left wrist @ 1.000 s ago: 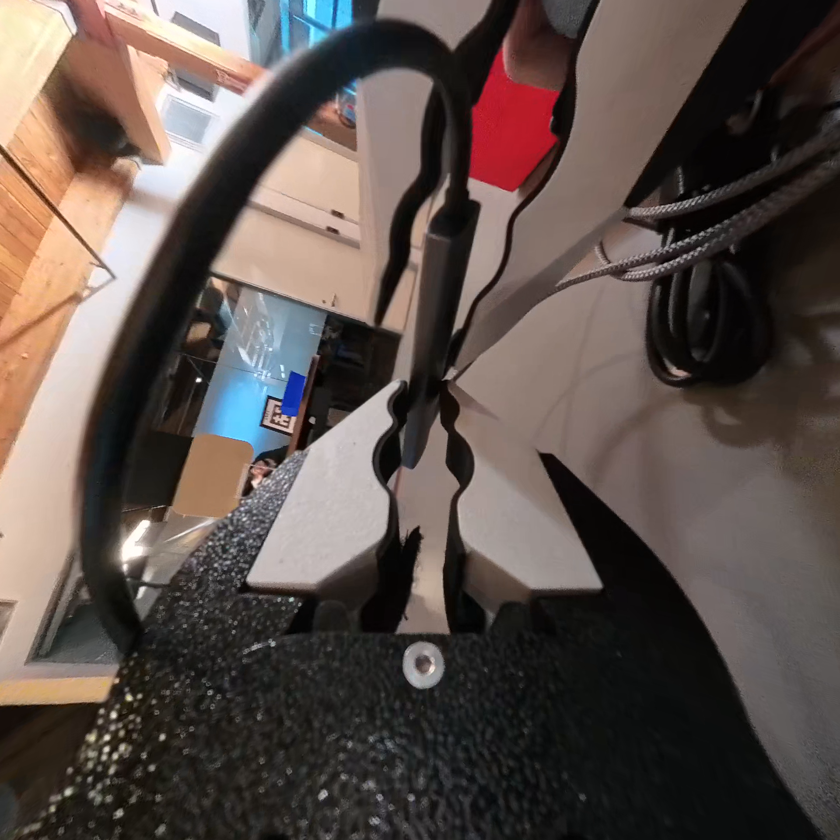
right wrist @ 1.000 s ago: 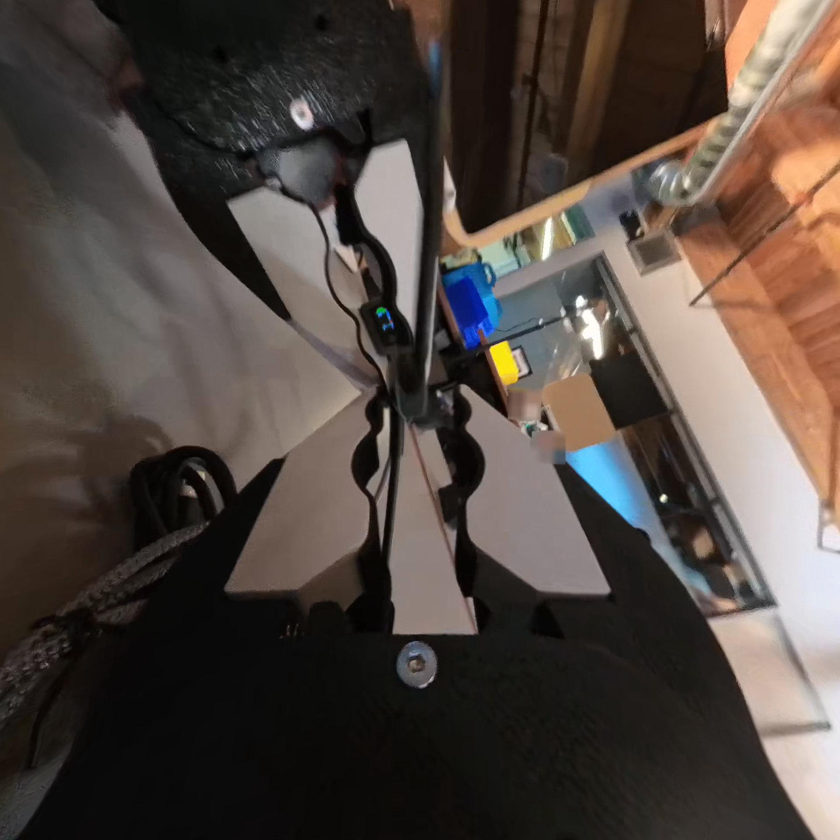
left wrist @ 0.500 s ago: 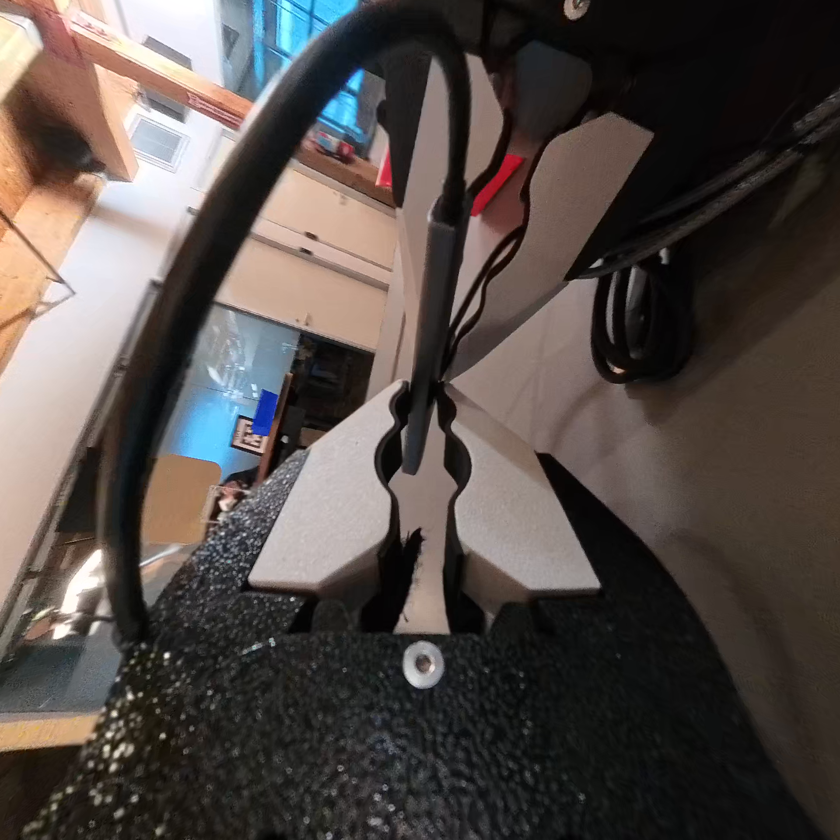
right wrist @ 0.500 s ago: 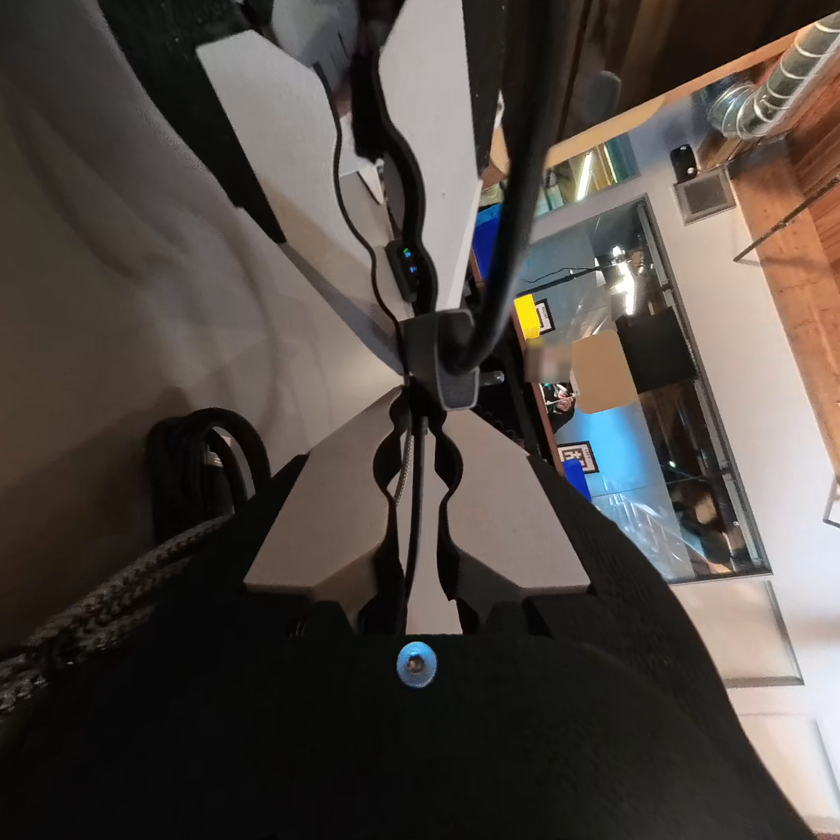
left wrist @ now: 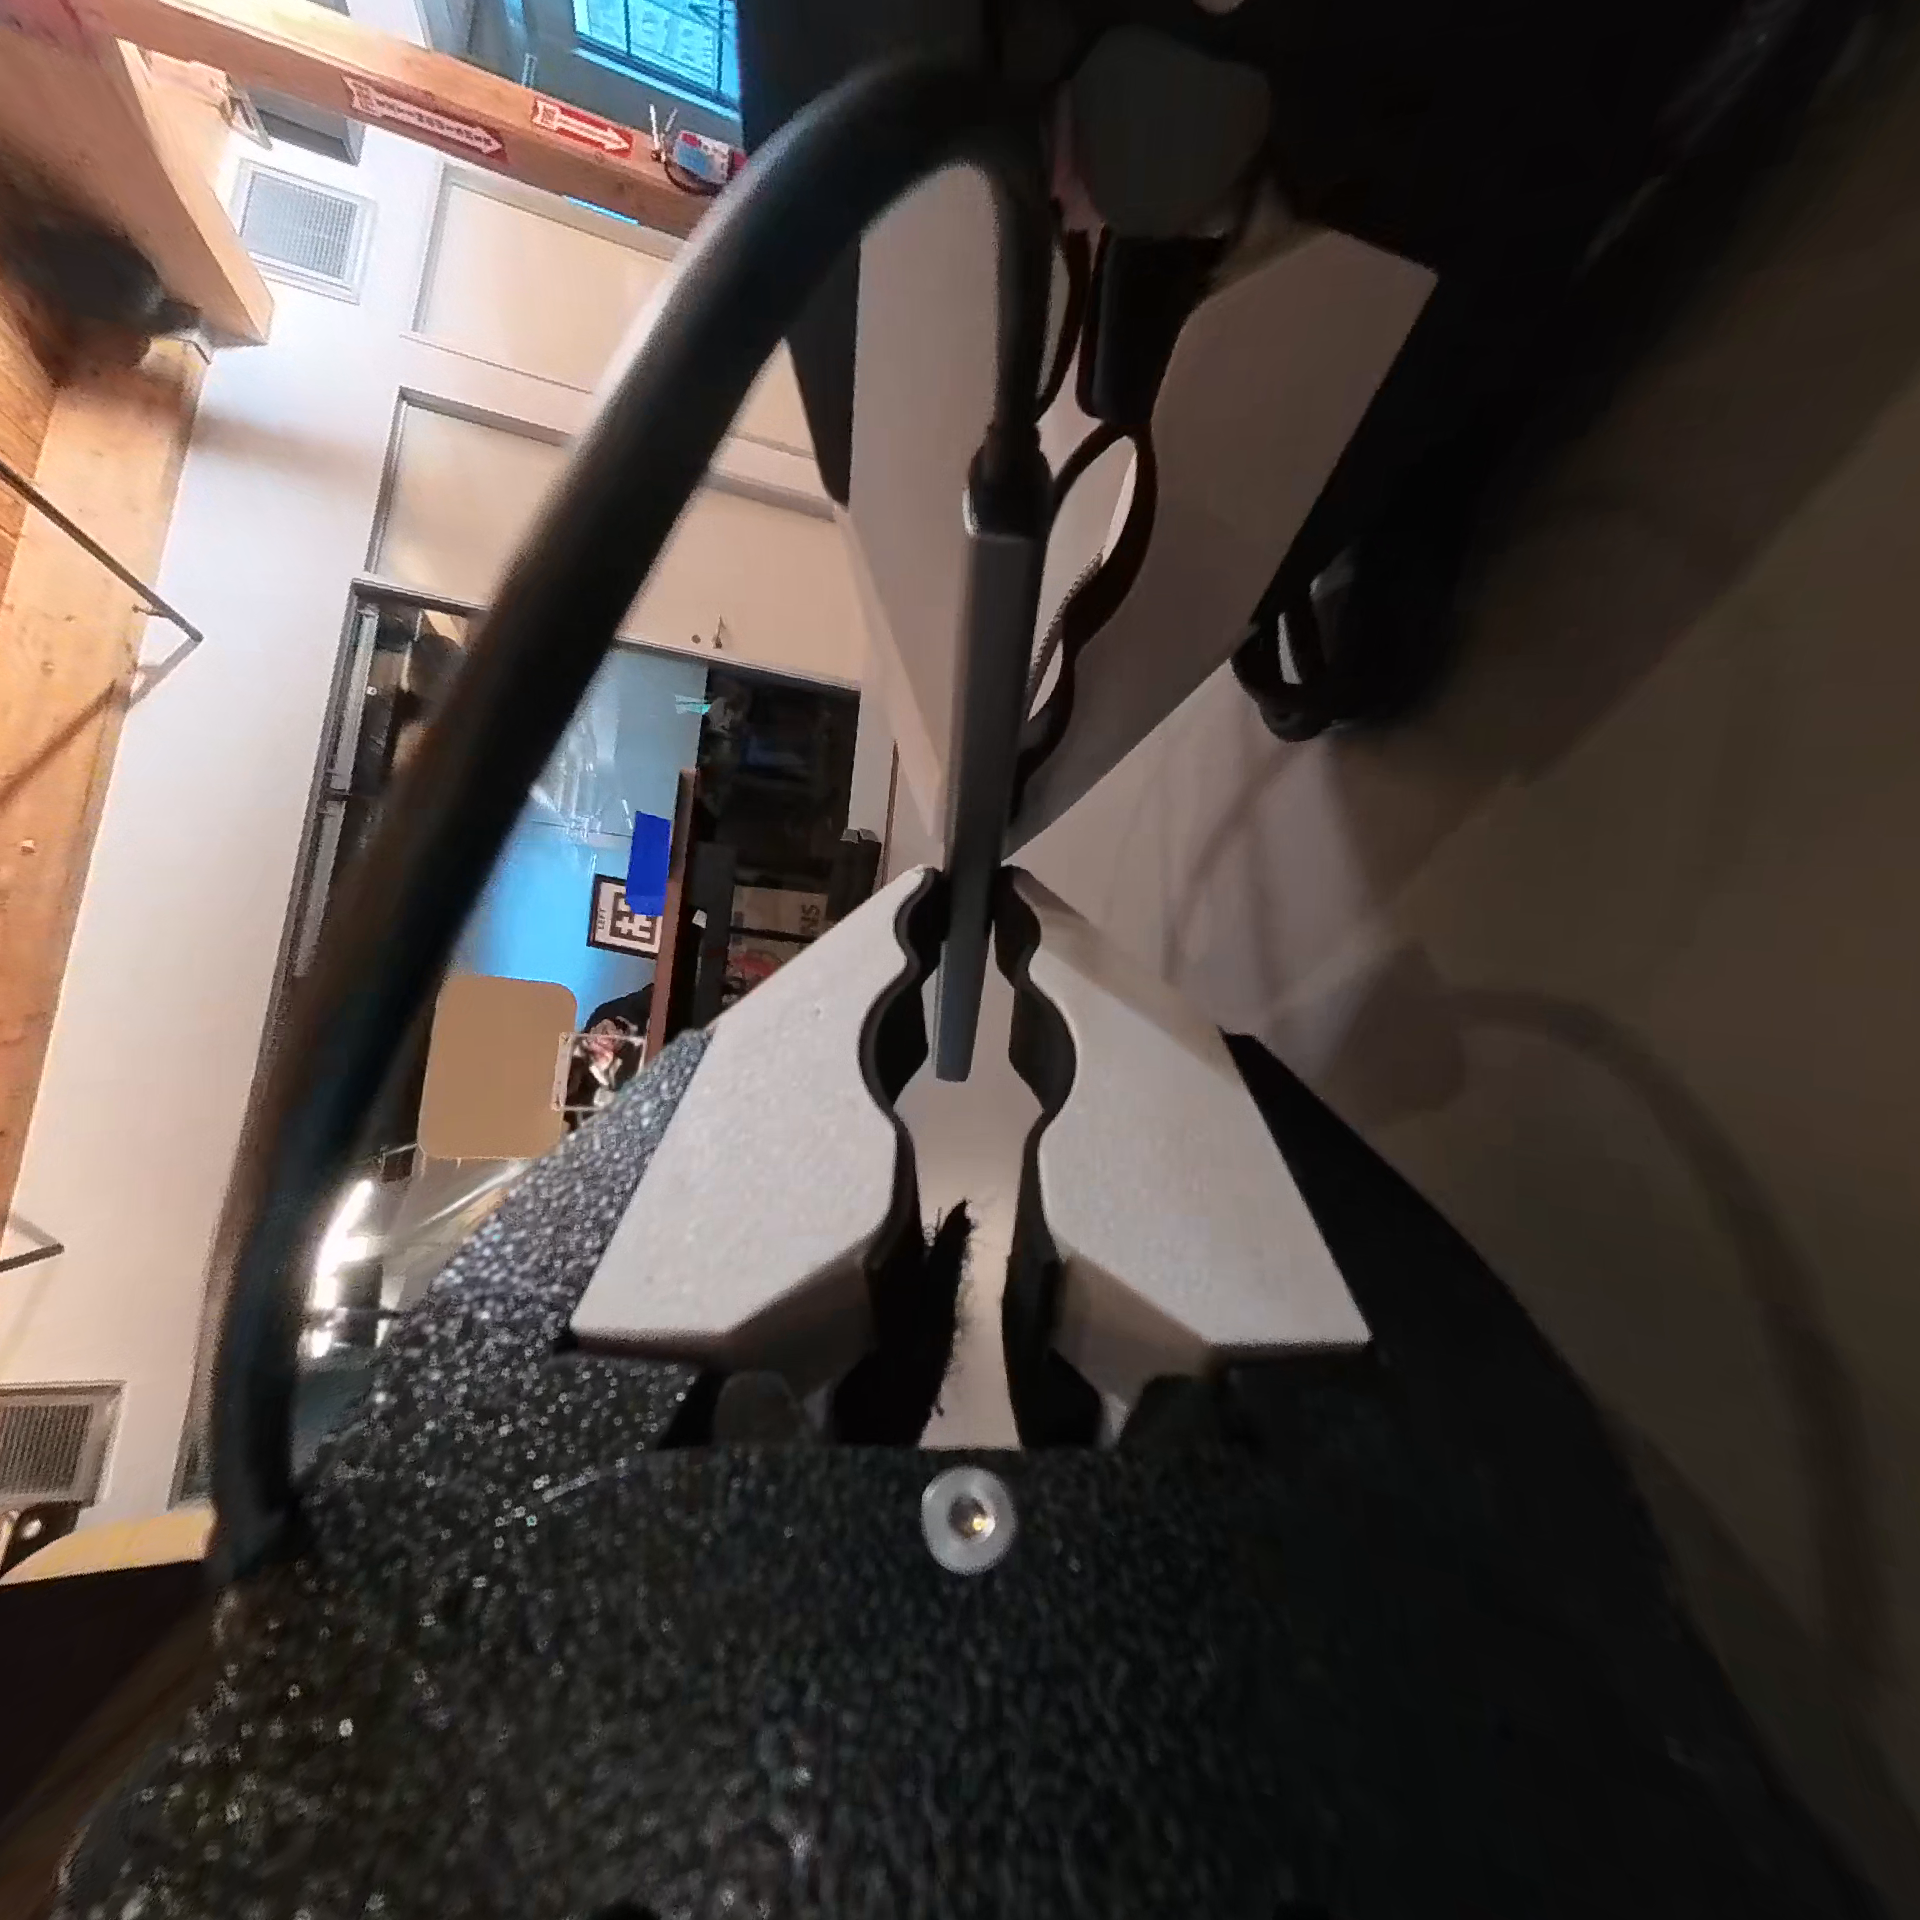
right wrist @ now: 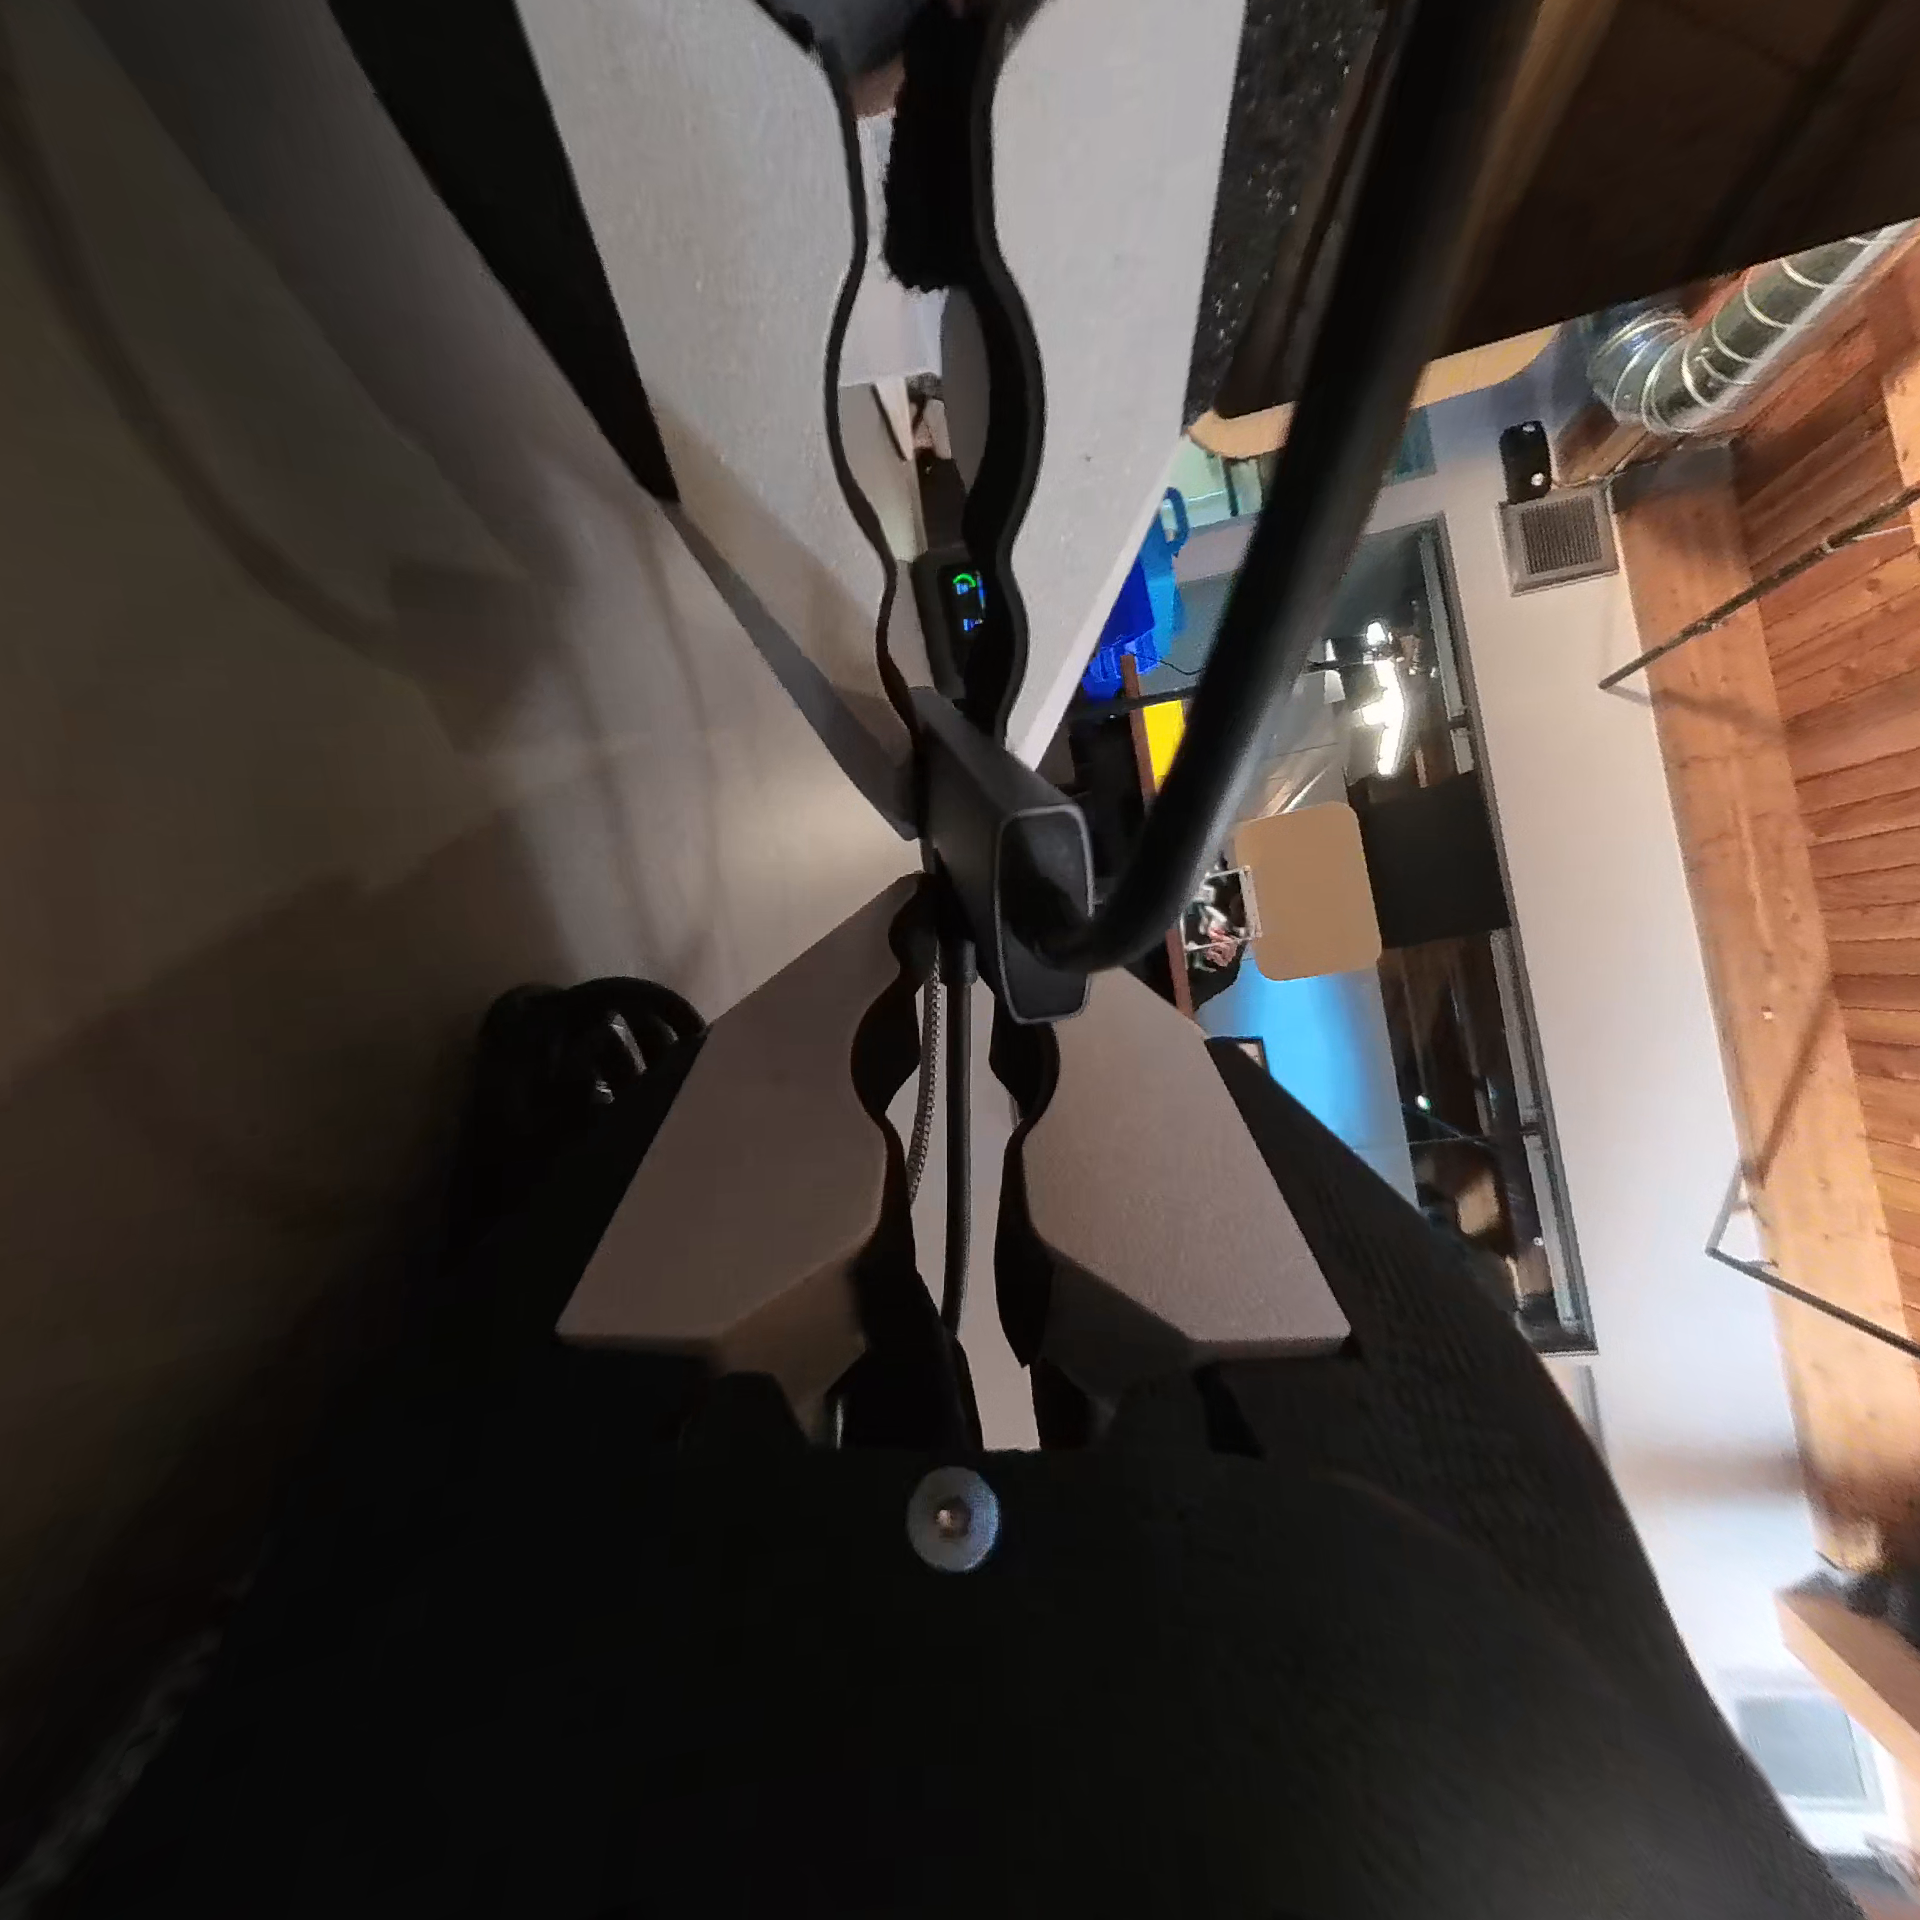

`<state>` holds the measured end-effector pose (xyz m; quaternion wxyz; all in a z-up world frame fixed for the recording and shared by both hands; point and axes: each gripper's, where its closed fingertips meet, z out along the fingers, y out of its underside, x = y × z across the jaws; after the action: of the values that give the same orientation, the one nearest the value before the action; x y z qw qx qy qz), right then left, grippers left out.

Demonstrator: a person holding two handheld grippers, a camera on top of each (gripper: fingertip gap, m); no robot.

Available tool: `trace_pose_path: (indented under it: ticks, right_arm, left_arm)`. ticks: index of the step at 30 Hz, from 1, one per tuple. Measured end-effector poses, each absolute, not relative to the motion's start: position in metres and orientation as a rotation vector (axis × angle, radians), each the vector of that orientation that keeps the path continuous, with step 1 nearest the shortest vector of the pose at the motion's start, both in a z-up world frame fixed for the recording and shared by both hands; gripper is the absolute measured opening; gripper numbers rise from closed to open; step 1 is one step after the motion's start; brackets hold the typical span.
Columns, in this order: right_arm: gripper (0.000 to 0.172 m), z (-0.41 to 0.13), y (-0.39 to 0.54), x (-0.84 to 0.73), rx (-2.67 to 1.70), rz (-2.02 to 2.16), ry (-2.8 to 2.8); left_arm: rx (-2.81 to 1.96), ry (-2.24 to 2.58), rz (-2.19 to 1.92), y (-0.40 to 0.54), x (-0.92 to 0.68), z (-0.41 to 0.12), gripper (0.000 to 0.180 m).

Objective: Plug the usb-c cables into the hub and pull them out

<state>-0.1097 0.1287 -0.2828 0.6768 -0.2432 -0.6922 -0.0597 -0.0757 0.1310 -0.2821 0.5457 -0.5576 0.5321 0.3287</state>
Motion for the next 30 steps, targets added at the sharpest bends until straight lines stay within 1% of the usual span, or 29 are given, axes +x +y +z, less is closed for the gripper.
trace_pose_path:
  ticks: [5,7,9,10,12,14,17,20,22,25,30]
  right_arm:
    - [0.006,-0.28,0.126,-0.11,-0.53,-0.138,-1.551]
    - [0.005,-0.279,0.178,-0.086,-0.77,-0.292,-1.47]
    - [0.004,-0.256,0.186,-0.068,-0.867,-0.084,-1.323]
    - [0.004,-0.256,0.182,-0.069,-0.883,-0.038,-1.318]
    - [0.004,-0.263,0.174,-0.08,-0.834,-0.088,-1.378]
    - [0.004,-0.266,0.168,-0.086,-0.807,-0.077,-1.407]
    - [0.004,-0.247,0.165,-0.076,-0.829,0.045,-1.337]
    - [0.004,-0.204,0.161,-0.054,-0.882,0.197,-1.181]
    - [0.004,-0.169,0.159,-0.035,-0.938,0.292,-1.096]
    - [0.004,-0.13,0.154,-0.01,-1.037,0.415,-1.096]
    - [0.005,-0.055,0.157,0.038,-1.013,0.35,-1.044]
  left_arm:
    - [-1.311,1.308,0.784,0.128,-0.075,-0.281,0.008]
    - [-1.322,1.277,0.806,0.12,-0.089,-0.273,0.008]
    - [-1.381,1.18,0.722,0.105,-0.111,-0.265,0.007]
    - [-1.388,1.174,0.719,0.1,-0.118,-0.267,0.007]
    - [-1.38,1.209,0.725,0.099,-0.117,-0.275,0.008]
    - [-1.322,1.19,0.759,0.105,-0.11,-0.271,0.007]
    - [-1.255,1.185,0.822,0.113,-0.106,-0.272,0.007]
    - [-1.227,1.211,0.851,0.111,-0.108,-0.278,0.007]
    - [-1.232,1.157,0.838,0.111,-0.115,-0.271,0.007]
    - [-1.27,1.076,0.828,0.113,-0.129,-0.263,0.007]
    - [-1.261,1.053,0.806,0.111,-0.126,-0.258,0.007]
